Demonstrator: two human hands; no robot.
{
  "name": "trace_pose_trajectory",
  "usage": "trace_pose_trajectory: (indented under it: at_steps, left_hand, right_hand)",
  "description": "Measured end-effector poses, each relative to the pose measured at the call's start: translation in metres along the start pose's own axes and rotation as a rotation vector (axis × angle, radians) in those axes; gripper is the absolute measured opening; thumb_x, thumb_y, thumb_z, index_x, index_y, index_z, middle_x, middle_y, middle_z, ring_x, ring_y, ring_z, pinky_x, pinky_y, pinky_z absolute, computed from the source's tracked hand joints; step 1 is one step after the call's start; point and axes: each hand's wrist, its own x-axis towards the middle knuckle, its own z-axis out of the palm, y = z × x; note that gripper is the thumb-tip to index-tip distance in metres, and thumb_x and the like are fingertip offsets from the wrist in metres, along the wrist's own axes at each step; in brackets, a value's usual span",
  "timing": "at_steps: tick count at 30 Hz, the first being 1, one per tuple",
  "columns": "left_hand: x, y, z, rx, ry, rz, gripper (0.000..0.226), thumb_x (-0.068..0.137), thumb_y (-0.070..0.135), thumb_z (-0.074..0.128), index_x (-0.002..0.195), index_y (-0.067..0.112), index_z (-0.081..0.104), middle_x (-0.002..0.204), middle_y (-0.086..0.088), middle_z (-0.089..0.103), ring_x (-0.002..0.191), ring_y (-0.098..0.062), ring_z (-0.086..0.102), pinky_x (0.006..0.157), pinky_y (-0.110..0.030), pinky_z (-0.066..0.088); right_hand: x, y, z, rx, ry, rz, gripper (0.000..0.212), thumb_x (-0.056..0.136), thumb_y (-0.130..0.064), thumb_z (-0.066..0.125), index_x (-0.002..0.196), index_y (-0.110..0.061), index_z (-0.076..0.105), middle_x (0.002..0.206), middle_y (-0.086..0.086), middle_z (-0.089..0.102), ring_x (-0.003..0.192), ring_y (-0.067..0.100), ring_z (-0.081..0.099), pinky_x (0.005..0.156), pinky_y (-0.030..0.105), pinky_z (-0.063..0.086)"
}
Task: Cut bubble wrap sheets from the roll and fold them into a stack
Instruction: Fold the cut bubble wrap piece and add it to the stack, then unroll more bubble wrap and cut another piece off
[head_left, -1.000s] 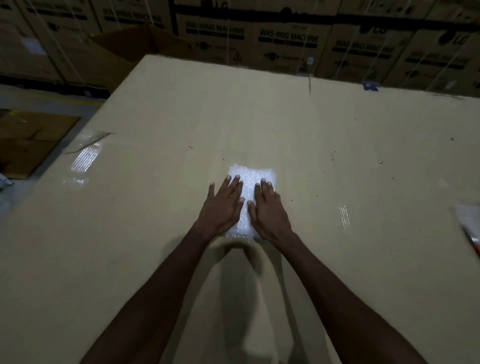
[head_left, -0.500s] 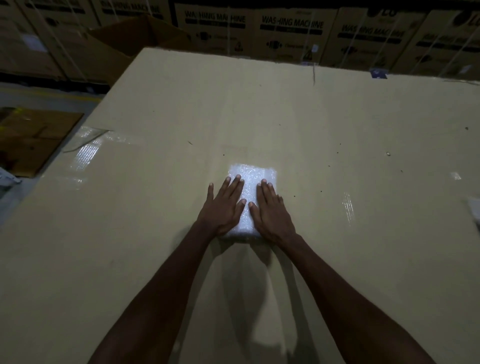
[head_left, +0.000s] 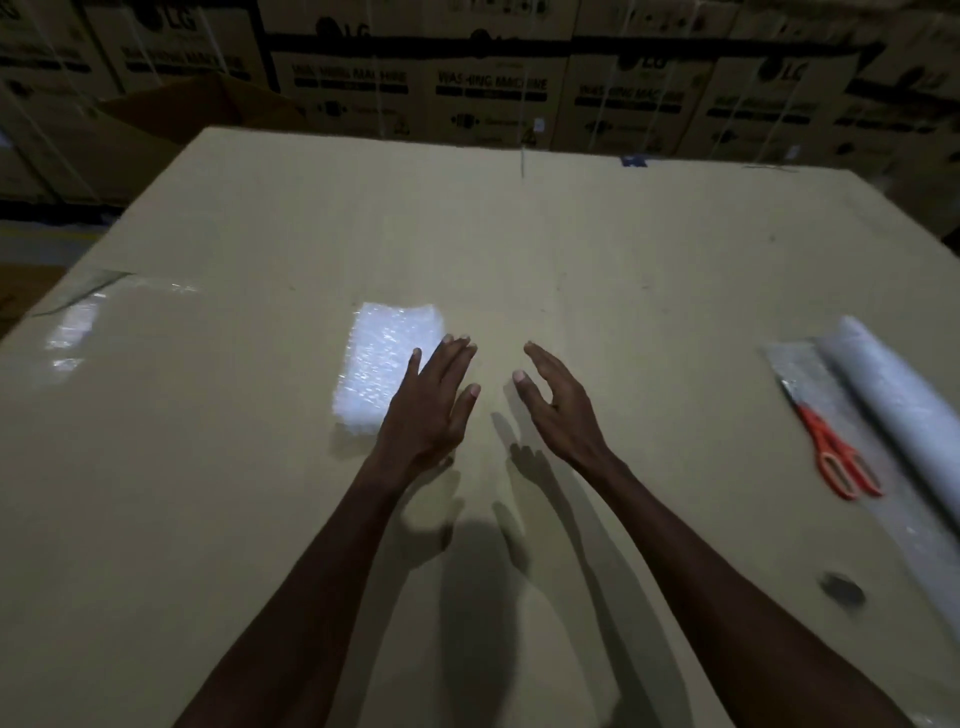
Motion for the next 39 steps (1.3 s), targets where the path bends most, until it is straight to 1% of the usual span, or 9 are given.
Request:
trace_pose_trajectory:
  at_steps: [4, 9, 14, 17, 21, 24, 27, 30, 39]
  left_hand:
    - [-0.013, 0.084, 0.059, -0.061, -0.021, -0.023, 0.054, 0.106, 0.04, 0.027, 0.151, 0.013, 0.04, 0.158, -0.002, 0.038, 0.15, -0.014, 0.024, 0.124, -0.046, 0.013]
    - [-0.032, 0.189, 0.131, -0.056, -0.043, -0.134, 0.057, 0.105, 0.044, 0.023, 0.152, 0.016, 0.038, 0.161, 0.001, 0.033, 0.151, -0.012, 0.02, 0.125, -0.044, 0.01]
    - [-0.034, 0.272, 0.173, -0.012, -0.137, -0.174, 0.055, 0.105, 0.044, 0.028, 0.153, 0.017, 0.034, 0.162, 0.0, 0.029, 0.152, -0.017, 0.019, 0.123, -0.041, 0.005]
    - [-0.02, 0.311, 0.198, 0.01, -0.198, -0.12, 0.054, 0.105, 0.043, 0.032, 0.151, 0.015, 0.037, 0.16, -0.003, 0.031, 0.15, -0.021, 0.024, 0.123, -0.048, 0.012]
    - [0.015, 0.358, 0.234, 0.072, -0.327, 0.015, 0.072, 0.097, 0.055, 0.021, 0.15, 0.01, 0.04, 0.159, -0.009, 0.034, 0.149, -0.025, 0.027, 0.117, -0.055, 0.022]
    - [0.036, 0.391, 0.264, 0.094, -0.423, 0.097, 0.082, 0.092, 0.062, 0.013, 0.154, 0.011, 0.033, 0.162, -0.009, 0.029, 0.151, -0.025, 0.022, 0.117, -0.057, 0.017]
    - [0.048, 0.419, 0.29, 0.086, -0.493, 0.13, 0.08, 0.097, 0.064, 0.02, 0.156, 0.011, 0.026, 0.165, -0.008, 0.021, 0.152, -0.026, 0.018, 0.118, -0.062, 0.015]
    - [0.048, 0.429, 0.311, 0.104, -0.611, 0.112, 0.076, 0.101, 0.061, 0.03, 0.16, 0.016, 0.012, 0.168, -0.003, 0.007, 0.154, -0.023, 0.004, 0.12, -0.06, 0.004]
    - [0.032, 0.396, 0.302, 0.155, -0.631, 0.122, 0.082, 0.096, 0.073, 0.024, 0.161, 0.027, 0.003, 0.168, 0.007, -0.002, 0.154, -0.014, -0.01, 0.118, -0.063, -0.005]
  right_hand:
    - [-0.041, 0.046, -0.066, -0.03, 0.027, -0.003, 0.052, 0.105, -0.041, 0.05, 0.151, -0.016, 0.047, 0.156, -0.001, 0.047, 0.142, 0.011, 0.042, 0.117, 0.033, 0.036]
    - [-0.095, 0.11, -0.156, -0.072, 0.008, -0.011, 0.047, 0.106, -0.032, 0.052, 0.147, -0.009, 0.051, 0.152, 0.004, 0.051, 0.14, 0.015, 0.045, 0.112, 0.018, 0.03]
    - [-0.135, 0.157, -0.246, -0.177, 0.041, -0.026, 0.045, 0.105, -0.031, 0.055, 0.144, -0.009, 0.055, 0.149, 0.007, 0.054, 0.137, 0.019, 0.049, 0.11, 0.019, 0.03]
    - [-0.153, 0.183, -0.296, -0.325, 0.109, -0.088, 0.043, 0.101, -0.028, 0.058, 0.138, -0.006, 0.06, 0.141, 0.012, 0.061, 0.13, 0.026, 0.056, 0.106, 0.032, 0.042]
    - [-0.159, 0.213, -0.354, -0.523, 0.166, -0.081, 0.041, 0.098, -0.03, 0.05, 0.126, -0.003, 0.061, 0.122, 0.016, 0.066, 0.112, 0.036, 0.062, 0.09, 0.046, 0.051]
    - [-0.166, 0.234, -0.383, -0.719, 0.184, -0.021, 0.042, 0.092, -0.023, 0.06, 0.126, 0.001, 0.06, 0.128, 0.02, 0.063, 0.122, 0.04, 0.058, 0.096, 0.056, 0.047]
    - [-0.173, 0.253, -0.398, -0.868, 0.108, 0.119, 0.053, 0.09, -0.02, 0.067, 0.138, -0.001, 0.053, 0.148, 0.019, 0.051, 0.143, 0.039, 0.041, 0.107, 0.066, 0.034]
    - [-0.18, 0.265, -0.407, -0.942, 0.001, 0.24, 0.058, 0.097, -0.024, 0.061, 0.149, -0.006, 0.042, 0.162, 0.015, 0.033, 0.152, 0.038, 0.024, 0.108, 0.067, 0.029]
    - [-0.18, 0.264, -0.395, -1.02, -0.101, 0.252, 0.068, 0.092, -0.006, 0.06, 0.155, -0.007, 0.031, 0.167, 0.015, 0.019, 0.151, 0.04, 0.021, 0.109, 0.059, 0.033]
